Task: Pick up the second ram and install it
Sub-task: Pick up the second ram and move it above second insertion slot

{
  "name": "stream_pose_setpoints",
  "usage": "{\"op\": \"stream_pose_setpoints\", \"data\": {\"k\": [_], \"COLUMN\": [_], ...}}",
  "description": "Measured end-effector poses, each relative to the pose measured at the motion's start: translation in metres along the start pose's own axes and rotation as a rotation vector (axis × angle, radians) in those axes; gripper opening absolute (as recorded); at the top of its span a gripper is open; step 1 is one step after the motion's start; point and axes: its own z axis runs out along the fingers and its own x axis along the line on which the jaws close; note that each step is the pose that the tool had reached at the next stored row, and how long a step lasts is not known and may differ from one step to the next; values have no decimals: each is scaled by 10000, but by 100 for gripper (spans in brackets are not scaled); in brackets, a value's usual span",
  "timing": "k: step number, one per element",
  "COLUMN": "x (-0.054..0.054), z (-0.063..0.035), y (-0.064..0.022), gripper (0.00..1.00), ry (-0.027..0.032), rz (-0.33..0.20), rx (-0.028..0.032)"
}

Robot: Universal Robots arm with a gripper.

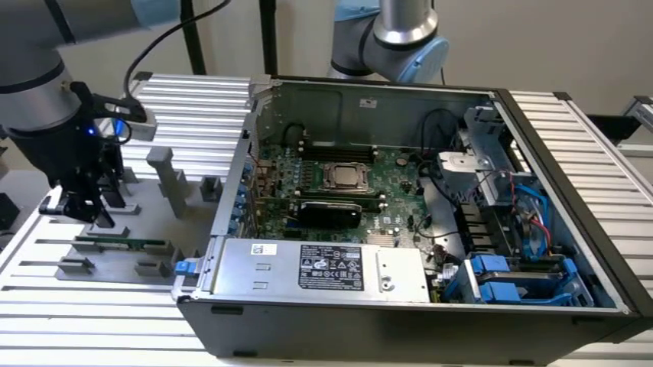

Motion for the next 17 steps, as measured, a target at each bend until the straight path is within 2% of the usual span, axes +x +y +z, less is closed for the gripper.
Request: {"op": "stream_pose_setpoints", "data": {"k": [13,17], "x": [31,32], "z": [237,309], "y": [-6,-8], "gripper": [100,100], "ry": [0,-1], "rz": [-1,-2], "rx": [1,25]}}
